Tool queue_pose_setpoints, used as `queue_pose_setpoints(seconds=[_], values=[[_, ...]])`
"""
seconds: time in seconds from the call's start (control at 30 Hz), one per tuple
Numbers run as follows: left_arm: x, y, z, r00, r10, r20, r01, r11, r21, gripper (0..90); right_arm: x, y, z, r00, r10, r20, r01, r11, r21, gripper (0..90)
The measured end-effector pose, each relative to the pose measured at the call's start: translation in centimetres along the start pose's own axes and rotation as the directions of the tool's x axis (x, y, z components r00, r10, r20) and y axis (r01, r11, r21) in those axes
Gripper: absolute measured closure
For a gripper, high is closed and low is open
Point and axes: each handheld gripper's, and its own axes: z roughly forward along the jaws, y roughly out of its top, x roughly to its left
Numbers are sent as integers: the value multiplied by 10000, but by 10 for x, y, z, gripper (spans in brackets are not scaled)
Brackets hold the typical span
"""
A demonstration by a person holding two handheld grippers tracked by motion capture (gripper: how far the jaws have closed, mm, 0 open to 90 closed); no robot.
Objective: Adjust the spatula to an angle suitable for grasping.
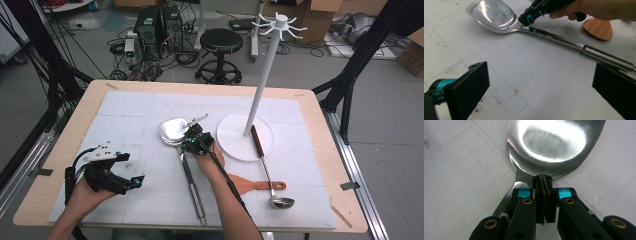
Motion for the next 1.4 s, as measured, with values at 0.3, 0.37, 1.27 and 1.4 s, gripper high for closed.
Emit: queue_pose_setpoints(seconds=[0.3,0.37,1.27,1.4], values=[[-1,0,1,10000,4,16,-4,10000,11,17,3,1,2,9996,-265,-6,265,9996,-87,895],[-1,0,1,10000,10,20,-10,10000,17,17,6,3,3,9990,-426,103,426,9991,-45,895],[0,0,0,10000,9,82,-9,10000,-48,17,54,20,26,9790,-1650,-1194,1657,9862,-41,895],[-1,0,0,10000,8,84,-8,10000,-36,17,62,21,29,9727,-1776,-1493,1788,9839,-54,894]])
